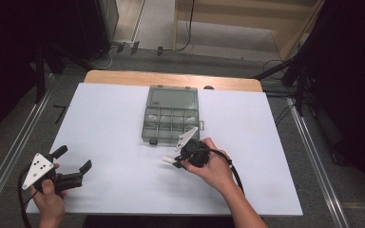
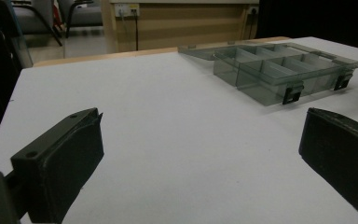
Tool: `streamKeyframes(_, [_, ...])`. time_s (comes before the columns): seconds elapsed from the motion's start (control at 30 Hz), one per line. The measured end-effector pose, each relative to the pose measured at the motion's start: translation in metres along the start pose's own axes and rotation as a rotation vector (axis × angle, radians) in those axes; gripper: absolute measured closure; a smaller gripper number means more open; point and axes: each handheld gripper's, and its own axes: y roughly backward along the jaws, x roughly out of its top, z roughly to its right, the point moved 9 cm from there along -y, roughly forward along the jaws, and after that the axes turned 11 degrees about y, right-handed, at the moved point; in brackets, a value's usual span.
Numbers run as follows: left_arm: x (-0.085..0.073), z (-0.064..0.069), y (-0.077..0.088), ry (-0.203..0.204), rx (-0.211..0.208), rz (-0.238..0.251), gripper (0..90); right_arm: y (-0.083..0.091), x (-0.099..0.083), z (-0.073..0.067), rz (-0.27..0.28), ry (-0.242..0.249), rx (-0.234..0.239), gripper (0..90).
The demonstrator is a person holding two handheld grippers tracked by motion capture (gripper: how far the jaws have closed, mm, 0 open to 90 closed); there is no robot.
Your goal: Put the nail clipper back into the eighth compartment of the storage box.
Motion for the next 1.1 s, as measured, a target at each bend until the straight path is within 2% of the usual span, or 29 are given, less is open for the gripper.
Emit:
streamKeyframes(0.13, [0.0, 0.0, 0.0, -0.001, 0.001, -0.001, 0.0, 0.006, 0.001, 0.004, 0.035, 0.0, -0.014, 79.2])
streamKeyframes(0.3, [0.0, 0.0, 0.0, -0.002, 0.001, -0.001, 0.0, 0.019, 0.003, 0.01, 0.114, -0.045, -0.039, 79.2])
streamKeyframes(0.5, [0.0, 0.0, 0.0, -0.001, 0.001, 0.0, 0.0, 0.028, 0.002, 0.015, 0.162, -0.082, -0.054, 79.3])
streamKeyframes(0.53, [0.0, 0.0, 0.0, -0.002, 0.001, -0.001, 0.0, 0.031, 0.002, 0.018, 0.184, -0.097, -0.061, 79.2])
streamKeyframes(0.63, [0.0, 0.0, 0.0, -0.002, 0.001, -0.001, 0.0, 0.033, 0.001, 0.02, 0.199, -0.115, -0.07, 79.2])
streamKeyframes(0.67, [0.0, 0.0, 0.0, -0.002, 0.001, -0.001, 0.0, 0.035, 0.001, 0.023, 0.222, -0.13, -0.083, 79.2])
streamKeyframes(0.73, [0.0, 0.0, 0.0, -0.002, 0.001, 0.0, 0.0, 0.036, 0.001, 0.024, 0.23, -0.139, -0.082, 79.2])
streamKeyframes(0.8, [0.0, 0.0, 0.0, -0.003, 0.001, -0.001, 0.0, 0.04, 0.002, 0.027, 0.258, -0.157, -0.102, 79.2])
streamKeyframes(0.9, [0.0, 0.0, 0.0, -0.003, 0.001, -0.001, 0.0, 0.041, 0.001, 0.029, 0.266, -0.166, -0.109, 79.2])
streamKeyframes(1.0, [0.0, 0.0, 0.0, -0.003, 0.0, -0.001, 0.0, 0.045, 0.0, 0.034, 0.295, -0.191, -0.131, 79.2])
streamKeyframes(1.1, [0.0, 0.0, 0.0, -0.003, 0.001, -0.001, 0.0, 0.048, -0.001, 0.037, 0.312, -0.196, -0.152, 79.2])
